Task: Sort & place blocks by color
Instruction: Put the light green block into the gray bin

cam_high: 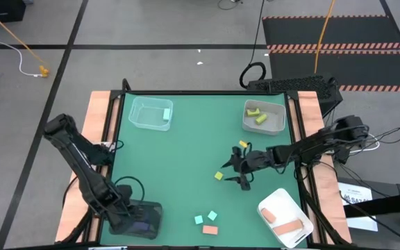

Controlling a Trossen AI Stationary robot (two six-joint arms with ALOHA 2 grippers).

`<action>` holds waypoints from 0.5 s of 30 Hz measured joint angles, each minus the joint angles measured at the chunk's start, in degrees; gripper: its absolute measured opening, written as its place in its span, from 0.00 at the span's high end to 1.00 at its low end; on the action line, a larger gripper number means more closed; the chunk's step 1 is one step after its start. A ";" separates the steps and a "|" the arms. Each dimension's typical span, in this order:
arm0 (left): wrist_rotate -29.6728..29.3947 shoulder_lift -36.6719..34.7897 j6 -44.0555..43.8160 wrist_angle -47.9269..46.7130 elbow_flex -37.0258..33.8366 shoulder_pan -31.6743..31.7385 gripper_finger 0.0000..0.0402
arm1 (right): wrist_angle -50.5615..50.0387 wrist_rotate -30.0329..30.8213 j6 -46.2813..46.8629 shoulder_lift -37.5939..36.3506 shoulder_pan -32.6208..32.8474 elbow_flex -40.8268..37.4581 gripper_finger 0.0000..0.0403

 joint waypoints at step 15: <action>-0.19 -2.46 1.50 -0.64 0.00 0.07 0.50 | 16.14 -3.18 -11.33 17.19 -0.04 0.83 0.38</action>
